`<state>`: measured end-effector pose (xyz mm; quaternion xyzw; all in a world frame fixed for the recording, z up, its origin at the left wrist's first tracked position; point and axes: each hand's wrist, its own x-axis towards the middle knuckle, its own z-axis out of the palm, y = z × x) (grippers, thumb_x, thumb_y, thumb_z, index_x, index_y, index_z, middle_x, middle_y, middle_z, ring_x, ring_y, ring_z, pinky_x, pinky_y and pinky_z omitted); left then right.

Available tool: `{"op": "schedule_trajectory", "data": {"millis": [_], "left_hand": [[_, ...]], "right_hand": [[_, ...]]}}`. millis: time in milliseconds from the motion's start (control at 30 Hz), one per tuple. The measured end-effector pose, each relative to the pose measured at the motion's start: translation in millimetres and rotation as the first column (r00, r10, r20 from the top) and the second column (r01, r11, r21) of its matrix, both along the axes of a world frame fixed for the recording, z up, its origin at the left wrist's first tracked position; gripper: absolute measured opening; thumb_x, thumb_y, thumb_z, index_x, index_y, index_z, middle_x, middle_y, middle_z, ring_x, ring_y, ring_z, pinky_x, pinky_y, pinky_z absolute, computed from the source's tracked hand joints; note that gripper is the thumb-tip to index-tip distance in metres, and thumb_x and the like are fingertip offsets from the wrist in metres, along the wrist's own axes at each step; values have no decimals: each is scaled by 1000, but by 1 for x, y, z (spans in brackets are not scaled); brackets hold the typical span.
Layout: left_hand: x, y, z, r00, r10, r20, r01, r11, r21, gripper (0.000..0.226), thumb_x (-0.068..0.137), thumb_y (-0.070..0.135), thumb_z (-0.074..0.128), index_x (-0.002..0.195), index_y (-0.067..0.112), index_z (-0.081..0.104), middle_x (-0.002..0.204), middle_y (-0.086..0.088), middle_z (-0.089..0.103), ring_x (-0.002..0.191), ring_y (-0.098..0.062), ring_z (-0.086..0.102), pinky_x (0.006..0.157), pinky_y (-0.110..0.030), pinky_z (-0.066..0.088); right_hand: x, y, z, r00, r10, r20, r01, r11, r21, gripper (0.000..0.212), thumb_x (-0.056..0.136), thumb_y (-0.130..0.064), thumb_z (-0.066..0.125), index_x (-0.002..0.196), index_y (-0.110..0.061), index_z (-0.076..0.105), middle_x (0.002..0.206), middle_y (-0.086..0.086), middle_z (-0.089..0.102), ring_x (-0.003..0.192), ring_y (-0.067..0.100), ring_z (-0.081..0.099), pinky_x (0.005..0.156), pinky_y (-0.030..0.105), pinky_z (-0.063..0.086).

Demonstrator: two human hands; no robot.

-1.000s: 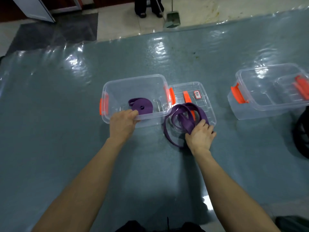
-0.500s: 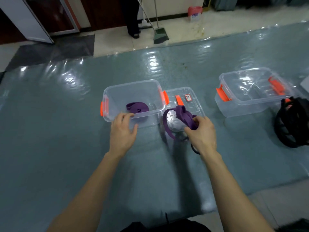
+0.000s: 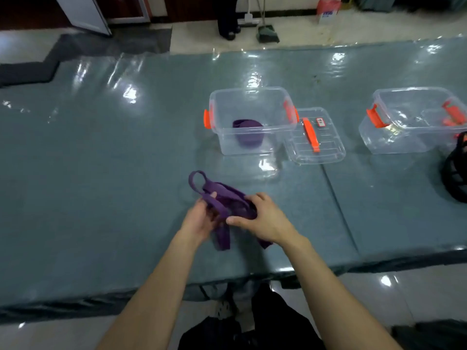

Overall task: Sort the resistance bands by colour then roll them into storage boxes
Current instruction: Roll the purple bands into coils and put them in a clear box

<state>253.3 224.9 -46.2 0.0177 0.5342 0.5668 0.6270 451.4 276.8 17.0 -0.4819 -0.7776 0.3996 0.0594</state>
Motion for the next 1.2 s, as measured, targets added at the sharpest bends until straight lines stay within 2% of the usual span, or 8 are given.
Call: {"op": "schedule_trajectory", "data": {"millis": [100,233,367,533,700,900,1100,1200], "left_hand": [[-30,-34,-18,955,-80,-287,45,991,-125,25,101,2,66,126,8,71,98,-12,80,81,-28,75,74,-37,63],[-52,-46,-8,859,-173,-482,136,985,-110,34,106,-6,51,123,8,76,118,-19,79,104,-36,75,88,-39,62],[-86,-41,13,944,-57,-324,28,995,-91,38,109,28,43,125,19,77,114,-1,79,101,-21,71,93,-47,48],[-125,-44,29,976,157,-148,-178,975,-136,40,103,55,52,90,22,71,91,1,75,90,-21,72,87,-45,54],[-145,-30,81,700,14,-714,-64,997,-44,29,86,40,85,79,18,67,62,3,51,58,-17,53,81,-46,57],[-176,-9,180,638,419,-646,-224,904,365,36,102,39,67,74,24,49,53,5,30,46,-14,27,47,-28,34],[-211,-26,76,284,-142,-948,-283,933,-225,46,99,9,65,145,9,62,127,-15,64,109,-29,64,98,-39,52],[-176,-34,32,205,-244,-948,-291,910,-297,40,93,-2,61,131,5,70,129,-21,71,118,-38,69,105,-45,53]], "right_hand": [[1,-13,-33,1000,6,-7,-7,998,-55,56,104,-66,49,126,-19,71,126,-1,68,121,21,63,102,32,46],[4,-3,-59,995,-100,23,96,983,157,34,100,-28,69,130,-14,66,129,4,63,119,28,63,101,39,51],[6,22,-66,955,-289,64,279,952,127,71,90,-26,82,151,-15,47,146,8,49,120,30,61,103,49,54],[16,52,-81,931,-358,69,356,934,38,25,86,-11,70,110,-17,75,97,6,77,97,34,73,83,40,58],[15,105,-30,866,-388,-316,381,921,-85,12,90,-13,80,99,-20,78,86,-1,78,82,22,76,84,43,63],[17,166,46,628,-442,-641,542,839,-48,35,83,-15,66,108,-36,78,83,-5,66,70,14,58,67,28,55],[23,170,-4,830,-451,-328,468,883,-29,34,86,-16,73,120,-23,76,104,0,77,97,23,73,95,43,60],[31,168,-38,895,-438,-88,440,898,5,40,87,-13,77,127,-13,72,119,9,77,109,31,71,96,38,55]]}}
